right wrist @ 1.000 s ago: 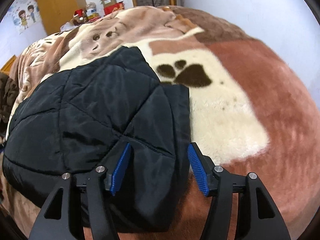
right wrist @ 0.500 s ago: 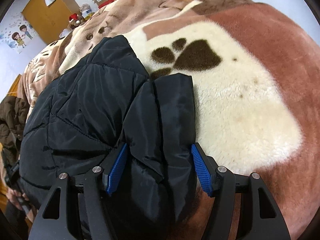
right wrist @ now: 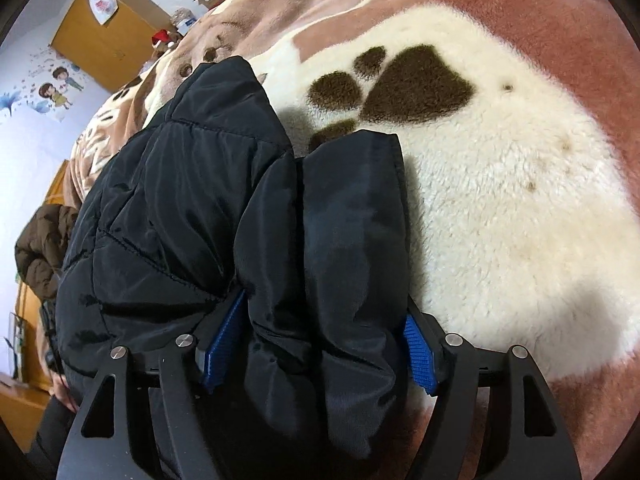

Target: Fold large clothes

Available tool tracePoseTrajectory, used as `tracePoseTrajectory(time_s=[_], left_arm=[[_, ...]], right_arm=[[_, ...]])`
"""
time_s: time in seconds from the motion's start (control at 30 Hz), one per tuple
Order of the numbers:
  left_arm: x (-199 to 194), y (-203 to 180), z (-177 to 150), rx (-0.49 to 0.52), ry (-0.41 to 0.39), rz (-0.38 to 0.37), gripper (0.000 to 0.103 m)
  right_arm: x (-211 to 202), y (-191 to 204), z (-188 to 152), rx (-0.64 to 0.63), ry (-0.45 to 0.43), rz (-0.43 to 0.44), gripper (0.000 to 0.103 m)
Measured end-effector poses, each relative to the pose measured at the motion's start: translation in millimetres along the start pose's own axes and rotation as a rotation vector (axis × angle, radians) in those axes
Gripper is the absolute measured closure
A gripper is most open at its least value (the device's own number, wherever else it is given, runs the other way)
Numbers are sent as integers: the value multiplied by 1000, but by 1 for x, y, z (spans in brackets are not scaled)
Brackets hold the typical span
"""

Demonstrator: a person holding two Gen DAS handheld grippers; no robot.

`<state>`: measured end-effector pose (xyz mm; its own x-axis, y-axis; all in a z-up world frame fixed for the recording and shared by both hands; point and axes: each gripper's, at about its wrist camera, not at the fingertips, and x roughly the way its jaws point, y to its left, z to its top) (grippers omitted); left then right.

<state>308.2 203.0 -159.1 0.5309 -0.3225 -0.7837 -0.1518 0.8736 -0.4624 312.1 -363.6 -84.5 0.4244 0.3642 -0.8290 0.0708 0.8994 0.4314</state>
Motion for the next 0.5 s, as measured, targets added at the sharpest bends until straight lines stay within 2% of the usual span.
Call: tracePoseTrajectory(time_s=[0.07, 0.1, 0.27, 0.37, 0.47, 0.5], left_arm=[[-4, -1, -5, 1, -16, -11, 23], [-6, -2, -8, 9, -26, -10, 26], [-2, -6, -5, 16, -15, -8, 28], [2, -9, -3, 20, -10, 4, 30], [-2, -19, -2, 47, -21, 24, 46], [-6, -24, -3, 66, -24, 38, 56]], right_arm=[[-5, 5, -3, -16, -8, 12, 51], [-7, 7, -4, -30, -9, 5, 52], [6, 6, 8, -24, 5, 22, 51], [13, 11, 13, -23, 8, 0, 51], [7, 22, 13, -41, -6, -25, 64], [1, 28, 12, -54, -12, -43, 69]])
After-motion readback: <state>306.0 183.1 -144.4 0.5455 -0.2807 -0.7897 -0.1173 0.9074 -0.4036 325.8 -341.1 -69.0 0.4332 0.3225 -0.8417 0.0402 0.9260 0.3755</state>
